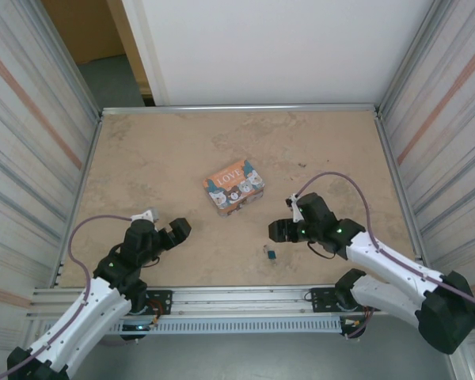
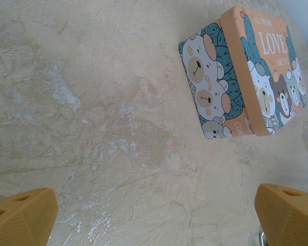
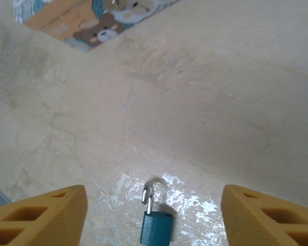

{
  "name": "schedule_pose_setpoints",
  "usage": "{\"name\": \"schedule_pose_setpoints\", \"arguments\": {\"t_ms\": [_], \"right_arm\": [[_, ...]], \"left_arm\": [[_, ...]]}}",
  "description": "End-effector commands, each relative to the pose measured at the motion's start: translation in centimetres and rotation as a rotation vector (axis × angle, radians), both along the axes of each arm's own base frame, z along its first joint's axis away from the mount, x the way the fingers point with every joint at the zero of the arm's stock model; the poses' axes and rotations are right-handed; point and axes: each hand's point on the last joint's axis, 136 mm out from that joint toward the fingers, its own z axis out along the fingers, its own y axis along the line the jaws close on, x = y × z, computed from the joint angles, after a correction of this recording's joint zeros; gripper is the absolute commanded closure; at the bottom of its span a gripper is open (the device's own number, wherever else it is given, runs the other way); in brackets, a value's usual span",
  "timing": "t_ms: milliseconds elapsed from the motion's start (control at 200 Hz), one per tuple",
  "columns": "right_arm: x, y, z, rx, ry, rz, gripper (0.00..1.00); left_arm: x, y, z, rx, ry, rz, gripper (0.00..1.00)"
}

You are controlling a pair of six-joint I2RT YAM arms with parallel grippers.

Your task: Unlock a padlock with a key

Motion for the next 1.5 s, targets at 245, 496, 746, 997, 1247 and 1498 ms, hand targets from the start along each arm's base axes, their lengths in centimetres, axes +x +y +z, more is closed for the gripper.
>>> {"name": "schedule_pose_setpoints", "arguments": {"t_ms": [245, 496, 746, 997, 1247, 1498], "right_arm": [[2.8, -2.9, 2.9, 0.053, -0.168, -0.103, 0.01], [4.3, -5.1, 4.2, 0.069, -0.210, -0.169, 0.01], [6.6, -8.5, 5.5, 0.012, -0.292, -0.271, 0.01], [9.2, -13.5, 6.2, -0.068, -0.326, -0.426, 0.01], [11.6, -18.8, 6.5, -0.131, -0.352, -0.593, 0.01], [13.3, -22.4, 5.9, -0.219, -0.425, -0.650, 0.01]], "left_arm": [[1.4, 0.7, 2.4, 0.039, -0.053, 0.036, 0.01], [2.9, 1.7, 4.2, 0.073, -0.079, 0.055, 0.01], [4.9, 3.6, 6.3, 0.134, -0.089, 0.062, 0.01], [7.2, 6.8, 8.9, 0.205, -0.136, 0.113, 0.01], [9.0, 10.9, 10.1, 0.423, -0.164, 0.235, 0.01], [10.4, 12.0, 10.9, 0.576, -0.289, 0.225, 0.01]]}}
